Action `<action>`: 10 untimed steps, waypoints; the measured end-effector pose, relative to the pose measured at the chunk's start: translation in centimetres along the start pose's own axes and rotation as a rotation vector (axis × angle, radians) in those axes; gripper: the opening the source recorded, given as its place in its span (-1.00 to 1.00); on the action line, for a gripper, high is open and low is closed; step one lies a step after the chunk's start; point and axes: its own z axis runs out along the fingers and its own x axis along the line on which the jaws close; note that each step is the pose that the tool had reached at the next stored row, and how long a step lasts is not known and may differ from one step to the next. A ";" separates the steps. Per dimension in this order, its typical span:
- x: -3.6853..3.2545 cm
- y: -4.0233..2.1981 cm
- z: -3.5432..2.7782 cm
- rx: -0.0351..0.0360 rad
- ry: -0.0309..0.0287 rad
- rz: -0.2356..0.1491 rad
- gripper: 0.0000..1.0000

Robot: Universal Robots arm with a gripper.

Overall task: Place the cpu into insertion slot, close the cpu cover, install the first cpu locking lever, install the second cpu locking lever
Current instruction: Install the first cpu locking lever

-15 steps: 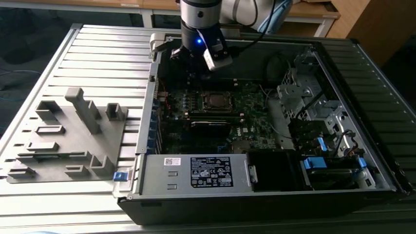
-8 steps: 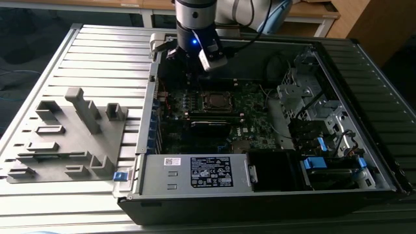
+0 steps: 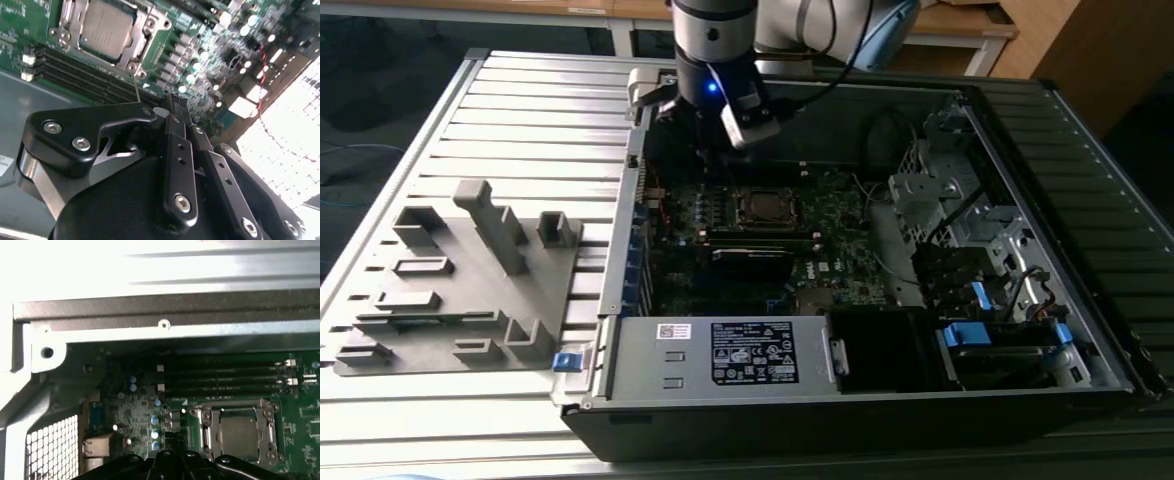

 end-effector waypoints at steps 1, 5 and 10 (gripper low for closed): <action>0.02 0.00 0.00 -0.0090 0.0006 0.000 -0.79; 0.07 -0.01 0.06 -0.0190 0.0011 0.000 -0.79; 0.29 0.21 0.30 -0.0202 0.0012 0.000 -0.79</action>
